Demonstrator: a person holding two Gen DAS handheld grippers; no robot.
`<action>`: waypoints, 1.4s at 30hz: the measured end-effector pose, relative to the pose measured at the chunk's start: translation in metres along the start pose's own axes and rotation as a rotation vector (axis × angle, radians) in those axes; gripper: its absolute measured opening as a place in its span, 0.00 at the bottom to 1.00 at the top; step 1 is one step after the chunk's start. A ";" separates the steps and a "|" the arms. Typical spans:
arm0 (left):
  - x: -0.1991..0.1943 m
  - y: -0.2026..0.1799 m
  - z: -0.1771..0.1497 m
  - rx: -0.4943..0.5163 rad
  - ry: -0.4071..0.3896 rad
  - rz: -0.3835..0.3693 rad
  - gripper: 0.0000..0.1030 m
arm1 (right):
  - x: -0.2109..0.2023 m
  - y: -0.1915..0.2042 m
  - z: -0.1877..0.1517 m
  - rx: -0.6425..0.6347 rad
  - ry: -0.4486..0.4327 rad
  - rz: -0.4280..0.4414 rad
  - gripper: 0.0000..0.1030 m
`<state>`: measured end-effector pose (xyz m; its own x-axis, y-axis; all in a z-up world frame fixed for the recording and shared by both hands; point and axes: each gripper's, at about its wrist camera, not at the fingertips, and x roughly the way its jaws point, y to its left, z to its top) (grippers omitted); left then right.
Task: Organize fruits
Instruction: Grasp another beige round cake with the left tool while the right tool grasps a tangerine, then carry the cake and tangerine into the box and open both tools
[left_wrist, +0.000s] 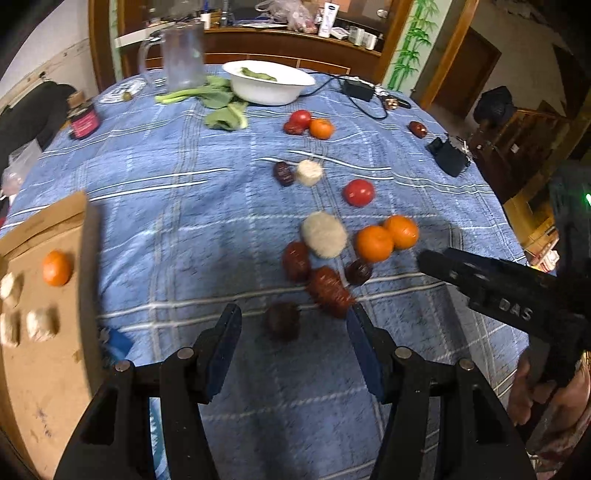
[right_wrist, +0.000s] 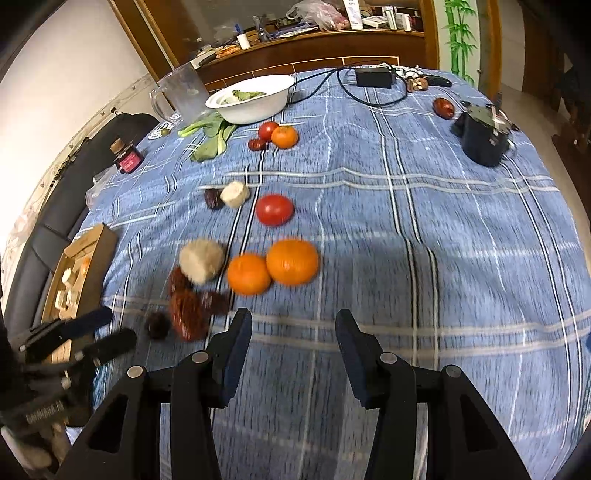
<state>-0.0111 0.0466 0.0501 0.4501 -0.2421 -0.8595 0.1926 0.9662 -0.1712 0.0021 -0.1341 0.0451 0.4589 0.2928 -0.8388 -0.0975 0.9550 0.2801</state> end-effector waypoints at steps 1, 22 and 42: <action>0.004 -0.001 0.003 -0.002 0.005 -0.004 0.56 | 0.003 -0.001 0.004 0.001 0.002 0.000 0.49; 0.077 -0.024 0.050 0.151 0.082 -0.008 0.35 | 0.036 -0.015 0.032 0.102 0.034 0.116 0.49; 0.009 0.013 0.028 -0.029 -0.028 -0.037 0.33 | 0.006 -0.007 0.022 0.171 0.028 0.234 0.35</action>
<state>0.0204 0.0547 0.0538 0.4672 -0.2798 -0.8387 0.1848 0.9586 -0.2168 0.0251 -0.1404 0.0485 0.4171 0.5076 -0.7539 -0.0463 0.8403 0.5401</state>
